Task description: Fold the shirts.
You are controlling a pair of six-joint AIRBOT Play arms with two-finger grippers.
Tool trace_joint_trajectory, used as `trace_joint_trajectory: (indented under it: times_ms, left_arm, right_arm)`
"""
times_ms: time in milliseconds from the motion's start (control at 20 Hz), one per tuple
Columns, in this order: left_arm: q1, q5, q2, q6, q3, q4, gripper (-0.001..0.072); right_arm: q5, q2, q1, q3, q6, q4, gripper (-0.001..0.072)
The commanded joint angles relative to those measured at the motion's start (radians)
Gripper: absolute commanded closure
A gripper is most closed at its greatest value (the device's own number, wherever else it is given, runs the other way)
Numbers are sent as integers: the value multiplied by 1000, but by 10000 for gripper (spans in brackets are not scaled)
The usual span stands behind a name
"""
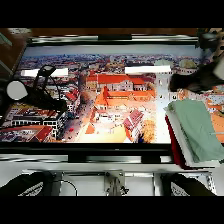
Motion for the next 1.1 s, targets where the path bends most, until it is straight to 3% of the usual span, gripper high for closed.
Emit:
trace_joint_trajectory:
  times_ms: [0,1050]
  left_arm:
    - [-41,-60,-43,-69,0,80,163]
    - [-41,-59,-44,-69,0,80,163]
  right_arm:
    - [80,-140,127,5,15,55,26]
    - [106,-161,134,5,15,53,26]
